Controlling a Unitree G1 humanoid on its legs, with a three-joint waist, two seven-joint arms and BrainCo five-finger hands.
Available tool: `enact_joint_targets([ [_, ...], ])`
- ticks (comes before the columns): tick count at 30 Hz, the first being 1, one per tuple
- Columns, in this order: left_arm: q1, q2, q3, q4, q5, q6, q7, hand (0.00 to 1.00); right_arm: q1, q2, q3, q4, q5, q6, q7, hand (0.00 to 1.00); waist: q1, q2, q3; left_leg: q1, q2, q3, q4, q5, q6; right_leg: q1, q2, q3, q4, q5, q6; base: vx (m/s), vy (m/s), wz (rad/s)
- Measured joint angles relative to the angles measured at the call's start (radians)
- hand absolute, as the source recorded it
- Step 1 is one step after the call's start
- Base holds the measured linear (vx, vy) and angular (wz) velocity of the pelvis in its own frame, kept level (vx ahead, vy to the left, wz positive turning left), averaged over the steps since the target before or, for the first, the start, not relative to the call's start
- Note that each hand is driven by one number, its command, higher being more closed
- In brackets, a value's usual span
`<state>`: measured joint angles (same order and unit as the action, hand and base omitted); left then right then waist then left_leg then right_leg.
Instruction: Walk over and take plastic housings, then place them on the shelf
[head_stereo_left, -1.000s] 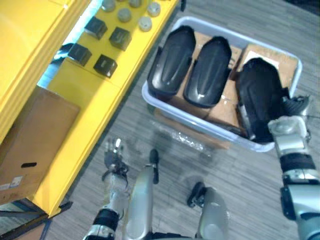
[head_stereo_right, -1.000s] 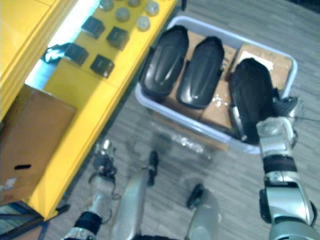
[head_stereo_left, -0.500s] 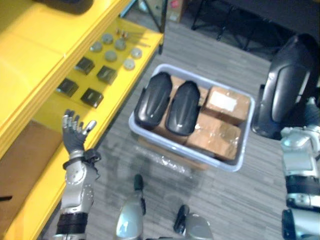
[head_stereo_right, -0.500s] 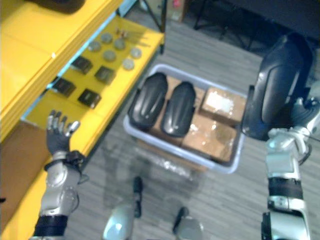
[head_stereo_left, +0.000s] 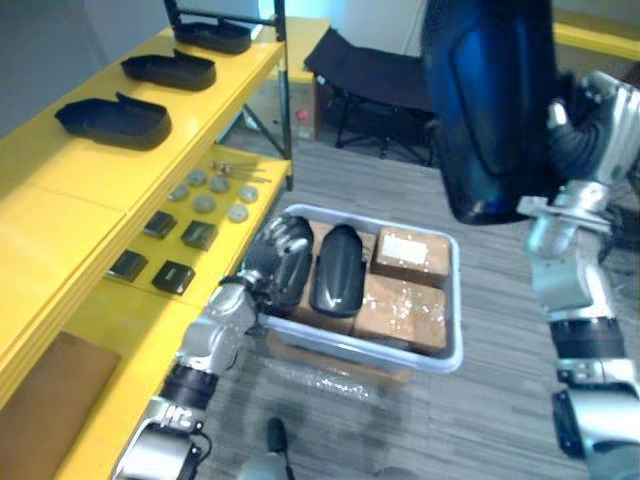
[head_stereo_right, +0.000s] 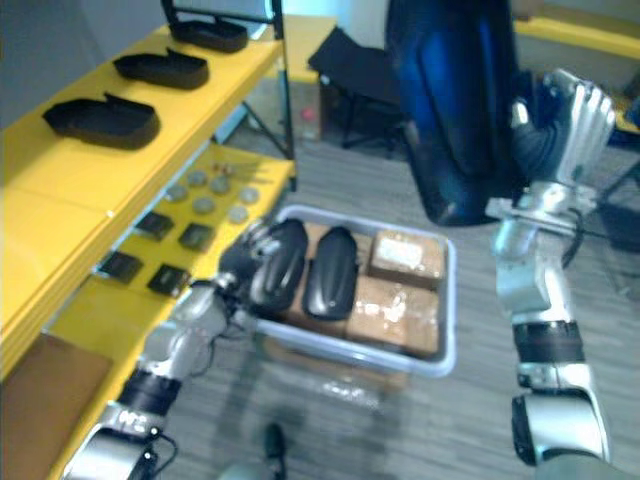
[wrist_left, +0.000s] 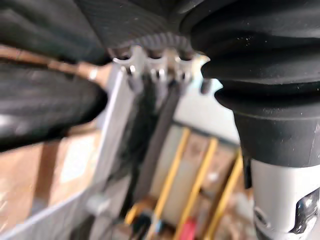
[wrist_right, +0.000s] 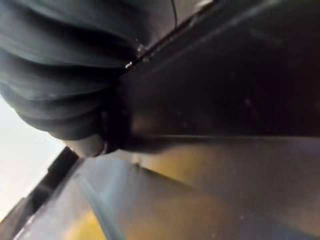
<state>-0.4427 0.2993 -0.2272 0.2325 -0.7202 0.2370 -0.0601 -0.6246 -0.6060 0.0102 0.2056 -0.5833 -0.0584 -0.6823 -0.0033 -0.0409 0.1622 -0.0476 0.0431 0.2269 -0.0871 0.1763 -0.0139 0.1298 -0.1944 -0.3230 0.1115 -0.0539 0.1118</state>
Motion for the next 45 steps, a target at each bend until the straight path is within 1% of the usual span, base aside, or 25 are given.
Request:
enact_joint_targets([
  [1,-0.003,0.001,-0.008,0.006,-0.017,0.006,-0.005,0.0,-0.002,0.003,0.007,0.0,-0.003,-0.009,0.0,1.0,0.0,0.003,-0.002,-0.001,0.001,0.0,-0.002,0.001,0.0,0.0,0.002,0.0,-0.001,-0.006,-0.01,-0.15,-0.009,-0.06],
  [3,-0.018,0.0,-0.036,0.036,-0.047,0.025,-0.034,0.0,-0.012,0.033,0.026,0.0,-0.011,-0.03,-0.001,1.0,-0.002,0.021,-0.012,-0.011,0.006,0.001,-0.004,0.01,0.004,-0.004,0.01,-0.001,-0.018,-0.025,-0.029,-0.18,-0.02,-0.08],
  [4,-0.021,0.0,-0.038,0.042,-0.052,0.025,-0.036,0.0,-0.012,0.04,0.031,0.0,-0.011,-0.032,-0.001,1.0,-0.002,0.025,-0.015,-0.013,0.008,0.001,-0.004,0.011,0.003,-0.004,0.011,-0.001,-0.024,-0.029,-0.024,-0.18,-0.025,-0.06],
  [5,-0.023,0.0,-0.043,0.049,-0.06,0.025,-0.037,0.0,-0.012,0.048,0.048,0.0,-0.011,-0.034,0.0,1.0,-0.008,0.039,-0.023,-0.022,0.012,0.0,-0.004,0.012,0.0,-0.007,0.02,-0.001,-0.035,-0.029,-0.015,-0.14,-0.017,-0.03],
  [7,-0.035,0.0,-0.06,0.062,-0.061,0.025,-0.037,0.0,-0.009,0.062,0.067,0.0,-0.015,-0.035,0.004,1.0,-0.01,0.055,-0.03,-0.022,0.023,0.001,-0.004,0.011,-0.001,-0.007,0.033,-0.002,-0.044,-0.029,-0.015,-0.17,-0.006,-0.01],
  [8,-0.04,-0.003,-0.068,0.063,-0.062,0.024,-0.038,0.0,-0.009,0.067,0.076,0.0,-0.02,-0.035,0.004,1.0,-0.012,0.06,-0.034,-0.022,0.027,0.001,-0.004,0.005,-0.009,-0.006,0.036,-0.005,-0.053,-0.026,-0.018,-0.16,0.045,-0.05],
  [9,-0.044,-0.008,-0.074,0.064,-0.069,0.023,-0.043,0.0,-0.007,0.074,0.088,0.0,-0.022,-0.042,0.004,1.0,-0.011,0.043,-0.041,-0.022,0.022,0.009,0.004,-0.008,-0.014,-0.006,0.022,-0.003,-0.077,-0.012,-0.018,-0.08,0.057,-0.14],
  [10,-0.045,-0.014,-0.081,0.064,-0.069,0.021,-0.044,0.0,-0.001,0.082,0.091,0.0,-0.025,-0.051,0.005,1.0,-0.007,0.043,-0.051,-0.019,0.012,0.007,0.016,-0.006,0.001,-0.006,0.018,0.0,-0.092,-0.004,-0.013,0.02,0.058,-0.13],
  [11,-0.052,-0.016,-0.094,0.064,-0.077,0.021,-0.047,0.0,0.007,0.094,0.09,-0.003,-0.025,-0.054,0.004,1.0,-0.008,0.06,-0.064,-0.014,0.011,0.003,-0.004,-0.005,0.003,-0.005,0.028,-0.004,-0.094,-0.002,-0.01,0.06,0.022,0.02],
  [12,-0.071,-0.029,-0.101,0.064,-0.104,0.02,-0.064,0.0,0.019,0.112,0.092,0.004,-0.024,-0.053,0.003,1.0,-0.014,0.054,-0.062,-0.019,0.007,0.003,-0.004,-0.003,0.005,-0.007,0.024,-0.004,-0.094,0.01,-0.008,0.04,0.023,0.1],
  [14,-0.075,-0.036,-0.117,0.064,-0.107,0.017,-0.072,0.0,0.02,0.133,0.13,0.025,-0.025,-0.051,0.012,1.0,-0.011,0.042,-0.067,-0.021,0.001,0.004,-0.004,0.005,0.008,-0.005,0.019,-0.001,-0.102,0.023,-0.002,0.03,0.035,0.02],
  [16,-0.078,-0.035,-0.136,0.063,-0.107,0.011,-0.071,0.0,0.02,0.148,0.161,0.044,-0.029,-0.052,0.019,1.0,-0.009,0.038,-0.07,-0.021,-0.003,0.003,-0.004,0.008,0.011,-0.003,0.015,-0.002,-0.101,0.025,-0.001,0.04,0.029,0.05],
  [17,-0.079,-0.035,-0.143,0.062,-0.107,0.004,-0.067,0.0,0.021,0.158,0.18,0.055,-0.03,-0.052,0.028,1.0,-0.006,0.038,-0.07,-0.02,-0.005,0.002,-0.004,0.009,0.012,-0.002,0.014,-0.003,-0.099,0.031,0.006,0.03,0.022,0.09],
  [19,-0.079,-0.036,-0.145,0.062,-0.107,-0.001,-0.057,0.0,0.02,0.175,0.2,0.083,-0.031,-0.052,0.029,1.0,-0.002,0.038,-0.07,-0.019,-0.006,0.0,-0.004,0.011,0.013,0.002,0.014,-0.006,-0.099,0.032,0.007,0.02,0.009,0.07],
  [22,-0.08,-0.045,-0.148,0.062,-0.107,-0.017,-0.042,0.0,0.02,0.186,0.216,0.125,-0.03,-0.048,0.03,1.0,0.002,0.038,-0.07,-0.013,-0.005,-0.003,-0.004,0.012,0.013,0.008,0.016,-0.006,-0.099,0.031,0.005,0.0,0.0,0.0],
  [25,-0.089,-0.073,-0.153,0.062,-0.106,-0.018,-0.036,0.0,0.02,0.187,0.218,0.142,-0.028,-0.041,0.03,1.0,0.004,0.038,-0.07,-0.012,-0.001,-0.007,-0.004,0.013,0.011,0.009,0.02,-0.005,-0.098,0.025,-0.004,0.0,0.0,0.0],
  [27,-0.104,-0.076,-0.185,0.062,-0.105,-0.02,-0.031,0.0,0.02,0.192,0.219,0.161,-0.028,-0.04,0.03,1.0,0.004,0.038,-0.07,-0.011,0.002,-0.01,-0.004,0.014,0.011,0.008,0.023,-0.006,-0.097,0.024,-0.005,0.0,0.0,0.0],
  [30,-0.109,-0.095,-0.193,0.062,-0.103,-0.025,-0.028,0.0,0.02,0.201,0.249,0.193,-0.023,-0.02,0.031,1.0,0.003,0.038,-0.07,-0.012,0.004,-0.012,-0.004,0.014,0.01,0.008,0.026,-0.006,-0.097,0.024,-0.006,0.0,0.0,0.0],
  [32,-0.109,-0.102,-0.196,0.062,-0.101,-0.026,-0.017,0.0,0.021,0.219,0.257,0.212,-0.018,-0.009,0.033,1.0,0.003,0.038,-0.07,-0.013,0.004,-0.015,-0.004,0.014,0.01,0.008,0.026,-0.008,-0.097,0.024,-0.006,0.0,0.007,0.02],
  [33,-0.109,-0.102,-0.21,0.062,-0.093,-0.026,0.002,0.0,0.02,0.229,0.26,0.215,-0.018,-0.007,0.033,1.0,0.005,0.037,-0.07,-0.013,0.003,-0.017,-0.004,0.014,0.01,0.008,0.026,-0.009,-0.097,0.024,-0.006,0.0,0.013,0.03],
  [35,-0.109,-0.107,-0.224,0.062,-0.08,-0.026,0.016,0.0,0.02,0.235,0.261,0.22,-0.017,-0.008,0.033,1.0,0.008,0.037,-0.07,-0.015,0.002,-0.02,-0.004,0.014,0.01,0.008,0.026,-0.011,-0.098,0.024,-0.006,0.0,0.016,0.04],
  [36,-0.109,-0.111,-0.226,0.062,-0.053,-0.028,0.029,0.0,0.02,0.241,0.262,0.229,-0.007,-0.008,0.033,1.0,0.012,0.037,-0.07,-0.016,0.002,-0.021,-0.004,0.014,0.01,0.008,0.025,-0.013,-0.098,0.024,-0.005,0.01,0.015,0.04],
  [41,-0.108,-0.112,-0.228,0.062,0.008,-0.057,0.095,0.0,0.02,0.268,0.288,0.247,0.021,-0.009,0.027,1.0,0.016,0.037,-0.069,-0.018,0.001,-0.026,-0.004,0.02,0.009,0.009,0.026,-0.02,-0.099,0.024,-0.005,0.0,0.005,0.03],
  [42,-0.108,-0.112,-0.228,0.062,0.029,-0.058,0.106,0.0,0.02,0.274,0.288,0.247,0.021,-0.009,0.027,1.0,0.017,0.037,-0.069,-0.018,0.001,-0.027,-0.004,0.02,0.009,0.009,0.026,-0.023,-0.099,0.024,-0.005,-0.01,0.003,0.04],
  [45,-0.107,-0.113,-0.228,0.062,0.04,-0.061,0.136,0.0,0.02,0.292,0.29,0.248,0.022,-0.009,0.026,1.0,0.018,0.036,-0.069,-0.018,0.003,-0.027,-0.004,0.021,0.009,0.009,0.028,-0.023,-0.1,0.024,-0.005,0.0,0.0,0.0],
])
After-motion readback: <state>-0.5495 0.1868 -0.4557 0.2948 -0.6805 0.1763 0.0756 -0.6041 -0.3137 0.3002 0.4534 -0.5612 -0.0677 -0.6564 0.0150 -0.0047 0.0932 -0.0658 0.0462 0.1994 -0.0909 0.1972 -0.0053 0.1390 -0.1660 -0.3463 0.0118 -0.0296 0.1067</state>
